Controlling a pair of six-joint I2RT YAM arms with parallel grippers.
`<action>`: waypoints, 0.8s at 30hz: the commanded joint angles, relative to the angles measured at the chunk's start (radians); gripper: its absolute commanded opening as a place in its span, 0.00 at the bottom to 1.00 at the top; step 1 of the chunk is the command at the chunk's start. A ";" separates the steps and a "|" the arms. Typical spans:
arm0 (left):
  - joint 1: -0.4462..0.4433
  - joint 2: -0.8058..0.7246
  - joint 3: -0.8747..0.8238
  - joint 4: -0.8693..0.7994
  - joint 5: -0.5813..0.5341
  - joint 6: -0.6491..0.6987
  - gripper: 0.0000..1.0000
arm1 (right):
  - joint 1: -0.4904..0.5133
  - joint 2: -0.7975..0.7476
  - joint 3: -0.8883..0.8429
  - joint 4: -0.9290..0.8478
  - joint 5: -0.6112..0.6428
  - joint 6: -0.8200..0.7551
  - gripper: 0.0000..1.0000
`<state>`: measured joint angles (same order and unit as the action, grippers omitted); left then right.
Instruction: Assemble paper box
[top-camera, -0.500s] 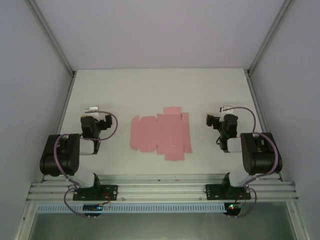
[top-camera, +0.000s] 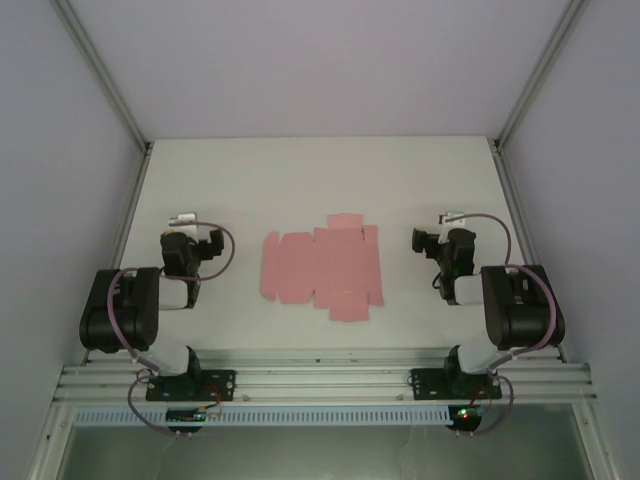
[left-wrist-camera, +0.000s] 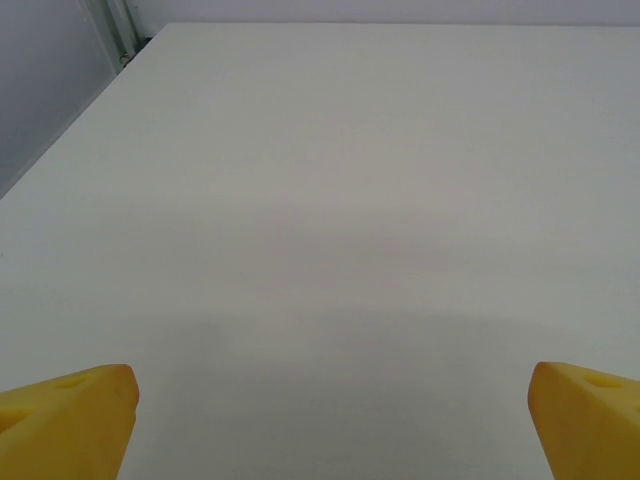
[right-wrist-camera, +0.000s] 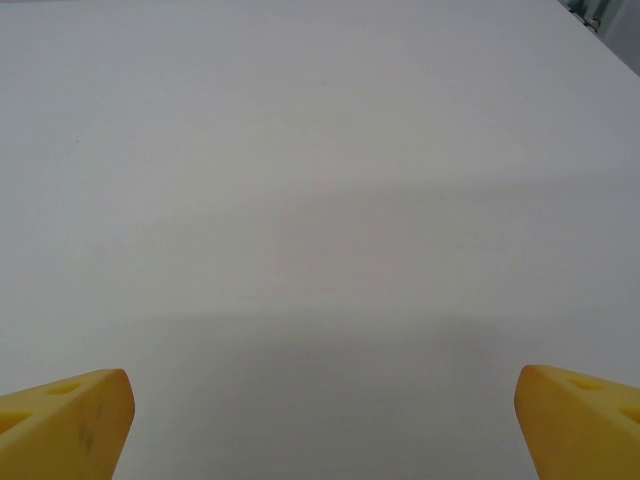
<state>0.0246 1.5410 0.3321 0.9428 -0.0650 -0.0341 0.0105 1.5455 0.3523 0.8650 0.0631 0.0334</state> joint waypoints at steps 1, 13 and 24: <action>0.005 -0.001 0.024 0.007 0.020 0.007 0.99 | -0.006 0.002 0.020 0.011 -0.009 -0.013 1.00; 0.008 0.001 0.034 -0.009 0.062 0.021 0.99 | -0.006 0.003 0.022 0.008 -0.011 -0.013 0.99; 0.017 -0.006 0.037 -0.011 0.064 0.010 0.99 | -0.006 -0.006 0.018 0.016 0.029 -0.013 0.99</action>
<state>0.0334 1.5410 0.3462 0.9333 -0.0113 -0.0265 0.0090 1.5455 0.3523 0.8650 0.0643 0.0330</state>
